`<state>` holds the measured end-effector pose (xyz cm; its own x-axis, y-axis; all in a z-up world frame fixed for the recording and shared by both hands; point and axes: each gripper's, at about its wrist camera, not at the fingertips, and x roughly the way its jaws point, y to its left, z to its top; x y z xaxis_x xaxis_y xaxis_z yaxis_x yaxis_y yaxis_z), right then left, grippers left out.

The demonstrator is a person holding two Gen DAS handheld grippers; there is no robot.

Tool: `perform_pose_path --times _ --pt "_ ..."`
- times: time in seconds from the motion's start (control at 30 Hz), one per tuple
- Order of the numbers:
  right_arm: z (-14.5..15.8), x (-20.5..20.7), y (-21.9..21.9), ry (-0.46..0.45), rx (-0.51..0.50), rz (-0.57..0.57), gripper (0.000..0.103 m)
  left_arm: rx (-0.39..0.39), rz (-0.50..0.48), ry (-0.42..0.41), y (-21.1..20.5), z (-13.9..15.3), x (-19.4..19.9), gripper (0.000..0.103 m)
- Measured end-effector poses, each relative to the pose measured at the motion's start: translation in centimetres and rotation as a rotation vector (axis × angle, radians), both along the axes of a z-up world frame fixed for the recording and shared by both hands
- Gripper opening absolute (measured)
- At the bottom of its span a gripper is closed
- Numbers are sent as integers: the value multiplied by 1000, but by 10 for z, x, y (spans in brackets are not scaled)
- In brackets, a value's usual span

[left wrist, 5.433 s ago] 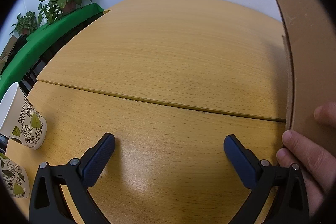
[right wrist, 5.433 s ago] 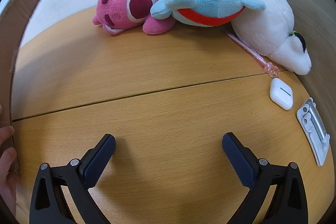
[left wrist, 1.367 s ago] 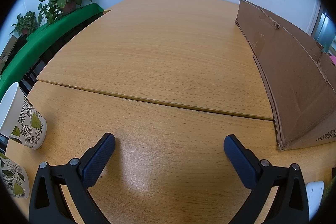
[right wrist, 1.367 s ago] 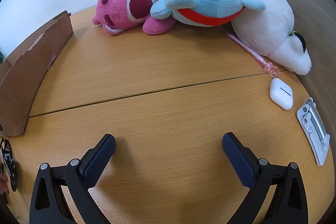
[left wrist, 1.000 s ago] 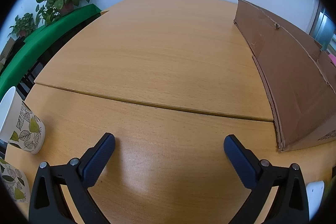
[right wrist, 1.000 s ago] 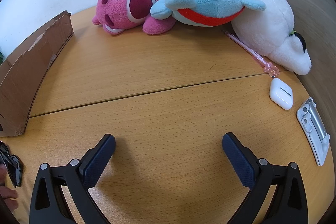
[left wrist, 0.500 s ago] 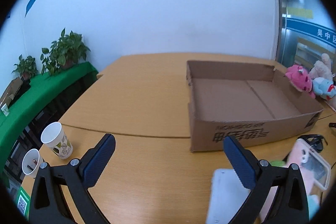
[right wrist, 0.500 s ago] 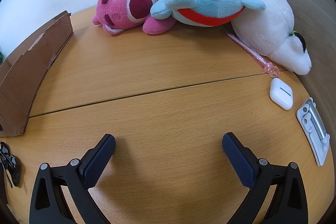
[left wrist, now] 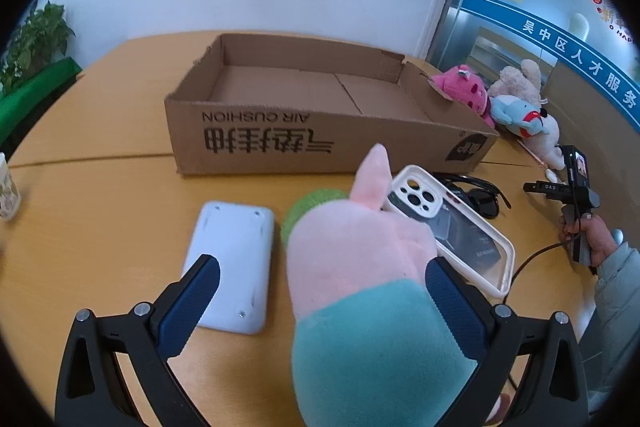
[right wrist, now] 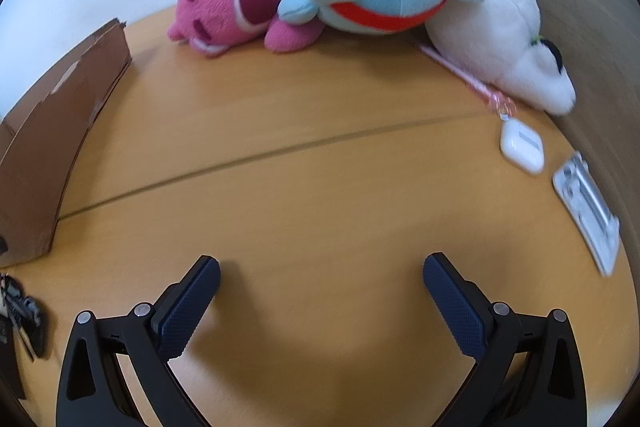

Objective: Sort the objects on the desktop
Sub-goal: 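Close the left gripper on the pink-and-teal pig plush, then lift the pig plush with the left gripper and carry it over the box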

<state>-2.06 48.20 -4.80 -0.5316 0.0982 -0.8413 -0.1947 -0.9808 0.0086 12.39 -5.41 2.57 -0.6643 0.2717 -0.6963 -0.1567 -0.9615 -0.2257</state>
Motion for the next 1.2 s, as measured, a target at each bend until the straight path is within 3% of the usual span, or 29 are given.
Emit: perform_pose_path --times 0.1,0.3,0.53,0.83,1.13,1.2 --pt "6 27 -36 15 -16 97 103 63 -18 -49 2 -9 0 102" --pt "68 106 -132 232 45 348 103 170 -53 -103 2 -22 9 102" --pt "120 162 -215 355 -92 562 103 181 -72 -116 13 -24 23 101" --pt "111 185 -280 308 -335 675 103 180 -104 -108 16 -26 49 93" --pt "68 190 -332 161 -510 755 102 150 -132 -71 18 -23 60 88" --pt "61 187 -340 136 -519 772 94 143 -143 -60 19 -23 63 87"
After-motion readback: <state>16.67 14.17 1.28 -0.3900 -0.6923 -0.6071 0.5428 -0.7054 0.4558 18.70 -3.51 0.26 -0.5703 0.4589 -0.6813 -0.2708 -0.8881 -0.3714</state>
